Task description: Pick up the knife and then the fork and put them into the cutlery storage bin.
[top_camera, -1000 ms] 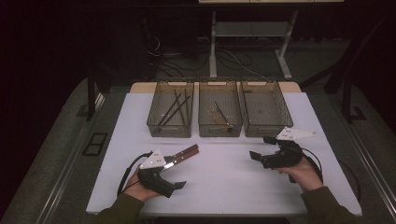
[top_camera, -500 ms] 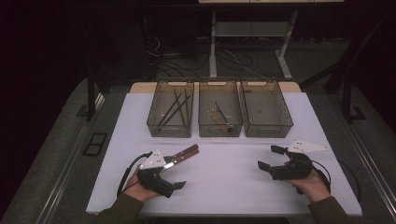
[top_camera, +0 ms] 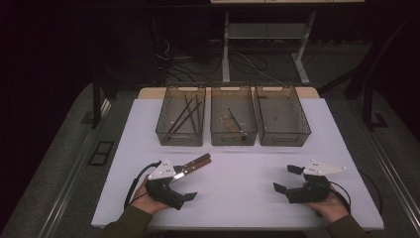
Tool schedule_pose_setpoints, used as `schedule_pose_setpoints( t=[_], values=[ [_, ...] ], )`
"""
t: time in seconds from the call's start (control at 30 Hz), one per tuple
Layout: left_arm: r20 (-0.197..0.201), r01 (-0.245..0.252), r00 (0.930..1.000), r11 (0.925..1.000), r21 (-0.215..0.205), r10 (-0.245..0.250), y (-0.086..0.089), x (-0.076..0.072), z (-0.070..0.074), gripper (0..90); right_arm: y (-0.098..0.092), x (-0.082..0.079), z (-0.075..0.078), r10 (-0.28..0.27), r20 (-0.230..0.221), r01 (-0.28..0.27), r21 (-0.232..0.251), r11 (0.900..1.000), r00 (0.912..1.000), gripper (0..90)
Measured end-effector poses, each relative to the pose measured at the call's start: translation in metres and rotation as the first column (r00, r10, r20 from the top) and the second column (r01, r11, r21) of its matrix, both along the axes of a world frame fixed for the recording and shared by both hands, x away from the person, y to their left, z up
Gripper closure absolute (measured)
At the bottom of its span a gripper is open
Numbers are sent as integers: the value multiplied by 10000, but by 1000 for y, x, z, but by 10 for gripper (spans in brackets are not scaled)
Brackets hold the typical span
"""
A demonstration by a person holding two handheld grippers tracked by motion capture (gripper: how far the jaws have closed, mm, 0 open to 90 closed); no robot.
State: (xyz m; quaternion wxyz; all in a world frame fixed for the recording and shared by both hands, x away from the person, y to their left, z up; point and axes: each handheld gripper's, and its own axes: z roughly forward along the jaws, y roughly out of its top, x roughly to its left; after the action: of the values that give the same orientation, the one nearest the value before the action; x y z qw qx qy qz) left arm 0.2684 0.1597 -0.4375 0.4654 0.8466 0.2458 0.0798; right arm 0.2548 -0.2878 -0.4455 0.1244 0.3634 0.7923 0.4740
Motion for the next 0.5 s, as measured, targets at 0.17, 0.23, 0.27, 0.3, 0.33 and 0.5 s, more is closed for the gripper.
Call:
schedule_pose_setpoints(
  t=[0.17, 0.23, 0.27, 0.3, 0.33, 0.5],
  values=[
    [48, -25, 10000, 9999, 101, 25, 0, 2, 2, 0, -3, -1, 1, -92, -83, 92, -23, 10000, 9999, 125],
    [52, -43, 10000, 9998, 207, 41, 1, 4, 4, 0, -4, -1, 2, -155, -119, 155, -18, 9999, 9998, 125],
    [29, -97, 9999, 9998, 197, 96, 1, 5, 5, 0, -4, 0, 2, -186, -100, 186, -5, 9998, 9998, 125],
    [90, -166, 9998, 9996, 225, 164, 1, 6, 6, 0, -5, 0, 2, -210, -114, 209, -25, 9998, 9997, 125],
    [48, -199, 9998, 9995, 264, 198, 1, 7, 7, 1, -5, 0, 2, -237, -123, 237, -48, 9997, 9996, 125],
    [79, -355, 9993, 9989, 304, 353, 3, 15, 14, 83, -6, 0, 3, -284, -159, 284, -9, 9996, 9995, 125]
  ],
)
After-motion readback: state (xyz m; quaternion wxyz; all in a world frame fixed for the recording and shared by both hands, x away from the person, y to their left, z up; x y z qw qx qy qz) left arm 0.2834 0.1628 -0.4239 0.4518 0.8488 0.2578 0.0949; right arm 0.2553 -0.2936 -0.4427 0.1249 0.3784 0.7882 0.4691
